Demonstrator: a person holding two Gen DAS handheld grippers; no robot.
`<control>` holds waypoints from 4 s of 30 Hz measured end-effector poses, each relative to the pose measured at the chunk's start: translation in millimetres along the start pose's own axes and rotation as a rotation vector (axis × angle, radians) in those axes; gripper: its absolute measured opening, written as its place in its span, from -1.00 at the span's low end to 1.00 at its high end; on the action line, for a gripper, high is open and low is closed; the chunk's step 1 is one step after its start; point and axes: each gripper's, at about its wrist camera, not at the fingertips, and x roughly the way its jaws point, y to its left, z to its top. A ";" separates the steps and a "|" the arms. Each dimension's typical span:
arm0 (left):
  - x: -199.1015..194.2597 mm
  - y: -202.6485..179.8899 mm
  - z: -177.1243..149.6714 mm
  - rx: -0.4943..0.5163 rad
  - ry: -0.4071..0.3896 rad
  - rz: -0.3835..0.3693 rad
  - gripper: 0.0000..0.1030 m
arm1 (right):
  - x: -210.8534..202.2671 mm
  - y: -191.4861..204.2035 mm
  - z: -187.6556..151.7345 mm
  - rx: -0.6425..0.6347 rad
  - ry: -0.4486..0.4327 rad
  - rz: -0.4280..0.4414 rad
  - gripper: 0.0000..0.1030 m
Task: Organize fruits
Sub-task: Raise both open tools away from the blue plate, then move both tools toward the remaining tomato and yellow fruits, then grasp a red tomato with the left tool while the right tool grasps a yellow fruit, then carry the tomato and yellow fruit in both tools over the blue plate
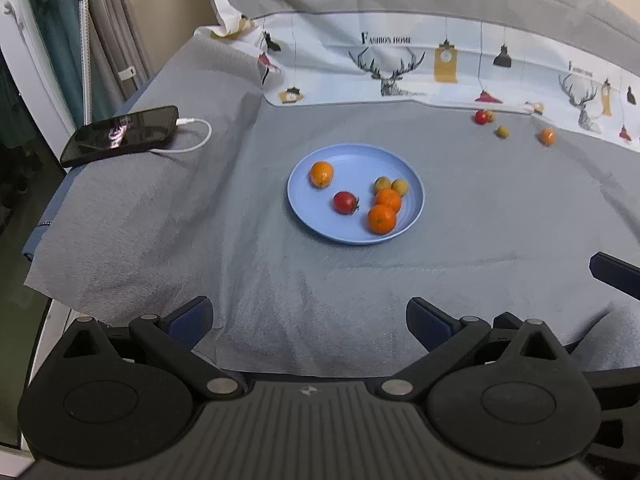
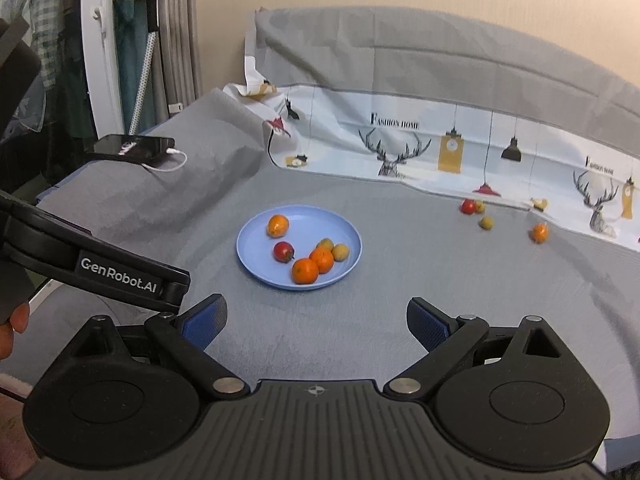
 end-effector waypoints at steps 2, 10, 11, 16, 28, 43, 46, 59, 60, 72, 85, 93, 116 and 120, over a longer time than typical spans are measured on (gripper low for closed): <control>8.7 -0.3 3.8 0.003 0.022 0.007 0.99 | 10.0 -2.9 -0.7 0.012 0.019 0.007 0.88; 55.1 -25.6 40.8 0.041 0.110 0.013 0.99 | 53.9 -50.5 -7.9 0.125 0.078 -0.050 0.88; 61.2 -32.4 48.8 0.053 0.112 0.012 0.99 | 61.8 -62.9 -7.9 0.150 0.084 -0.072 0.88; 100.2 -78.9 107.1 0.106 0.097 -0.031 0.99 | 110.6 -129.4 -3.3 0.252 0.081 -0.211 0.88; 263.0 -193.2 254.0 0.107 0.096 -0.051 0.99 | 326.9 -291.2 38.1 0.304 0.052 -0.348 0.88; 373.1 -316.0 309.3 0.214 0.068 -0.221 0.99 | 302.6 -348.3 -6.6 0.521 0.044 -0.588 -0.46; 394.6 -336.6 308.2 0.237 0.098 -0.243 0.99 | 307.4 -351.5 -8.5 0.507 0.028 -0.597 -0.46; 362.4 -317.2 286.5 0.194 0.086 -0.303 -0.36 | 300.3 -359.6 -1.3 0.525 -0.012 -0.543 -0.46; 354.9 -309.5 278.8 0.182 0.099 -0.302 -0.36 | 299.1 -358.3 0.1 0.515 -0.021 -0.542 -0.46; 240.4 -227.8 213.3 0.072 0.159 -0.267 -0.36 | 276.7 -348.1 9.8 0.511 -0.070 -0.530 -0.47; 92.7 -128.5 131.4 0.053 0.148 -0.240 -0.36 | 98.0 -212.8 -8.9 0.411 -0.035 -0.301 -0.46; 15.4 -55.4 62.0 -0.002 0.089 -0.194 -0.36 | 17.2 -99.4 -0.6 0.214 -0.070 -0.057 -0.46; -24.2 22.3 15.8 -0.127 -0.018 -0.201 -0.36 | -9.2 8.7 8.3 -0.034 0.008 0.049 -0.46; -16.8 24.3 19.1 -0.132 -0.009 -0.202 -0.36 | -2.5 9.7 9.2 -0.036 0.026 0.049 -0.46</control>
